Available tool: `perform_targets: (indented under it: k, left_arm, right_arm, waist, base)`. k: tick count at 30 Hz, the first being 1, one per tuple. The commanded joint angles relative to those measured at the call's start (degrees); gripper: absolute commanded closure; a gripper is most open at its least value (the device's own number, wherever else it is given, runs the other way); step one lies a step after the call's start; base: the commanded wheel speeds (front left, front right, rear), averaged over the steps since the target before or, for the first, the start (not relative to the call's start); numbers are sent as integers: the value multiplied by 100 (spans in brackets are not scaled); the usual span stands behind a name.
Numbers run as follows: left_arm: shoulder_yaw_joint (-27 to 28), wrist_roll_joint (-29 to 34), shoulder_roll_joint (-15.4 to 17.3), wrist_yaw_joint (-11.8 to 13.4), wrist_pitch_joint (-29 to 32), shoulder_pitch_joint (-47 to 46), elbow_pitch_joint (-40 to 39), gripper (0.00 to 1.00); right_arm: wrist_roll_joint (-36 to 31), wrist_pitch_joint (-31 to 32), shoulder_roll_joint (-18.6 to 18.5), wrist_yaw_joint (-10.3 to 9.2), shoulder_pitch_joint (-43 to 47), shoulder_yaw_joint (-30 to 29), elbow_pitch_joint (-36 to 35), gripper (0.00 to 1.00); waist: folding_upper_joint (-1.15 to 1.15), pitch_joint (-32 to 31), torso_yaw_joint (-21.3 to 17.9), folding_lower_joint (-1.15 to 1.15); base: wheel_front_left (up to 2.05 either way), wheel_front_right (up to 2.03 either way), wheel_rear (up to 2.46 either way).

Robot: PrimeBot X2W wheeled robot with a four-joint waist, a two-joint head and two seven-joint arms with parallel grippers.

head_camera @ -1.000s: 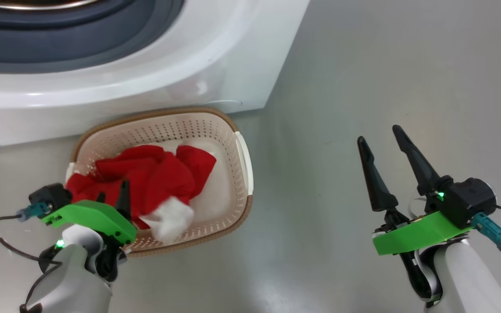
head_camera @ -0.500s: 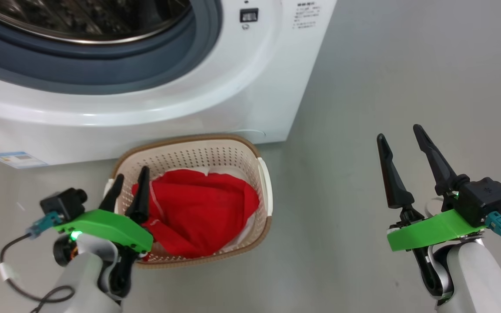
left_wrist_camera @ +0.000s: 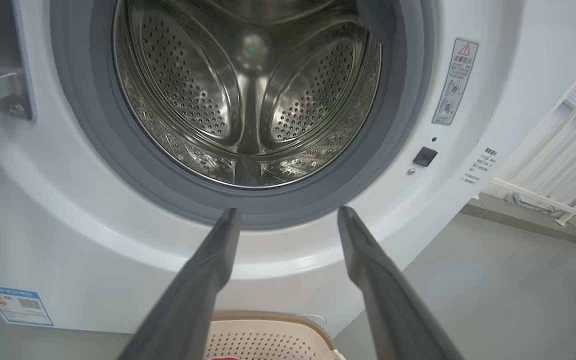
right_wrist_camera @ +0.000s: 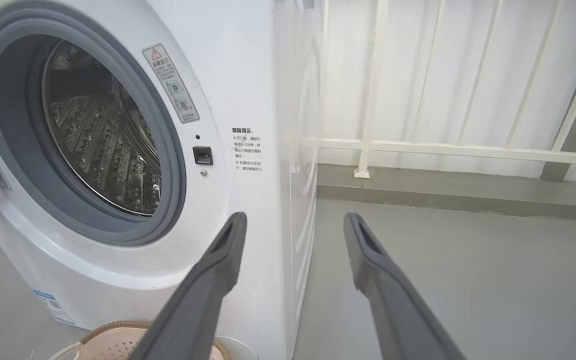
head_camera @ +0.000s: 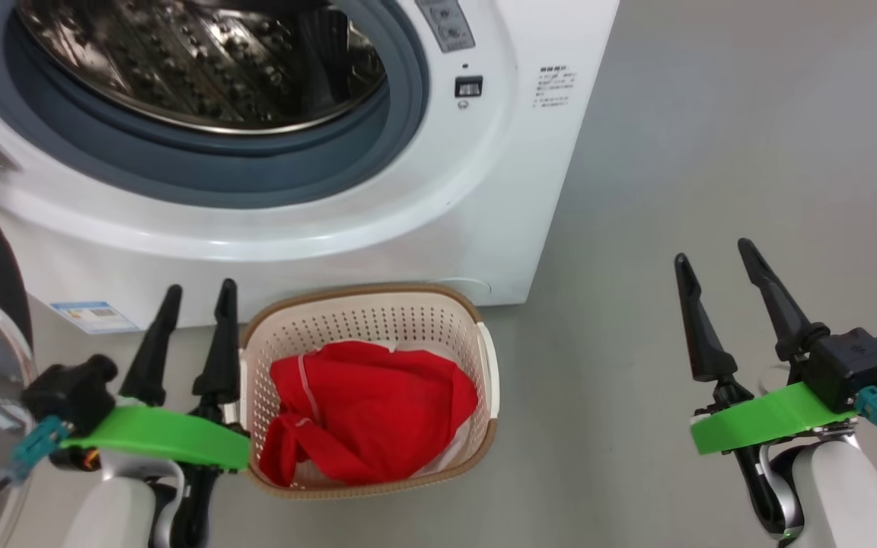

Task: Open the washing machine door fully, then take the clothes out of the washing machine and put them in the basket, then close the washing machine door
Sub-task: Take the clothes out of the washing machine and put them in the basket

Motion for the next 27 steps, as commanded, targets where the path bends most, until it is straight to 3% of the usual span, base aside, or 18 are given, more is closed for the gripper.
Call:
perform_targets:
  k: [1,13,27]
  left_arm:
    - [247,92,125,29,-68,49,-241,0]
    - [856,916,50,120,-68,946,-1506,0]
    - [802,1041,146,209,44,1792,-1900,0]
  right_arm:
    - [-43,-36,-15,34,-12,74,-142,0]
    - [-92,-36,-15,34,131,-203,-220,0]
    - [-32,-36,-15,34,892,-314,-466,0]
  waist:
    - [0,-136,33,0]
    - [0,-673,-17,0]
    - [0,-1211,-37,0]
  base:
    - [0,0,0]
    - [0,0,0]
    - [0,0,0]
